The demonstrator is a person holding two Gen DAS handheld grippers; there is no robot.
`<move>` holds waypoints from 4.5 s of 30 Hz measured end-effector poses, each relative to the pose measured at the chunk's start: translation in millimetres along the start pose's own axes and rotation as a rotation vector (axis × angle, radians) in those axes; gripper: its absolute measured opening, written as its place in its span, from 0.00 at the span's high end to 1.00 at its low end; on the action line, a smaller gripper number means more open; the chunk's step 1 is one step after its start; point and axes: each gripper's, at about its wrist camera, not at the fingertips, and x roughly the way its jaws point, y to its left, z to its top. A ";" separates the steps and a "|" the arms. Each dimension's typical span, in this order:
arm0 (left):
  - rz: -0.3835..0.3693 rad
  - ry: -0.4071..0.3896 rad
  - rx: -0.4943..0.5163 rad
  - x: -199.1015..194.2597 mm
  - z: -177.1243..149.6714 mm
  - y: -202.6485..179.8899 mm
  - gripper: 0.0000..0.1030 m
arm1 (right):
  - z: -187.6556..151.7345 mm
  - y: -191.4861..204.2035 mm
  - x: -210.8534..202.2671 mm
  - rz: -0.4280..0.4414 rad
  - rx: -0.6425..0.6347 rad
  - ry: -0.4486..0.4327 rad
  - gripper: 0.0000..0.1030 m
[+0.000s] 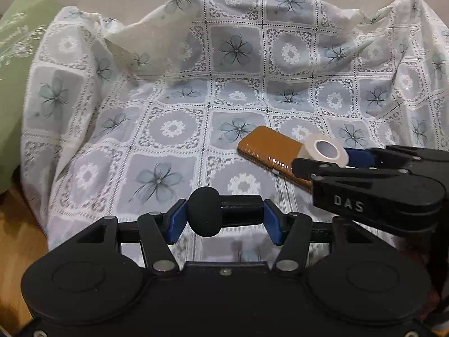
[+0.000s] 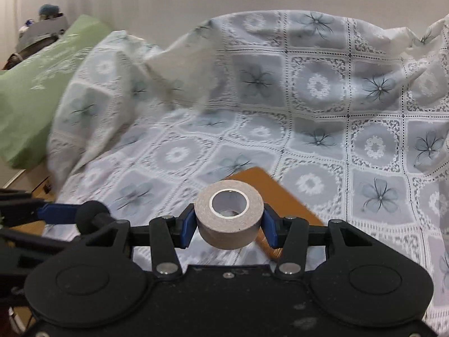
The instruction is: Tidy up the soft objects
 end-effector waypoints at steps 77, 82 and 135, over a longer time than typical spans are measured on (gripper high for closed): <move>0.141 -0.003 -0.039 -104.7 -106.3 -27.5 0.03 | -123.7 12.9 -207.8 -0.103 0.210 0.061 0.53; 0.140 -0.006 -0.041 -104.1 -106.1 -26.2 0.03 | -122.4 12.9 -207.8 -0.099 0.214 0.049 0.52; 0.088 0.132 -0.034 -98.9 -111.3 -28.5 0.03 | -140.1 -2.3 -203.6 -0.263 0.295 0.238 0.10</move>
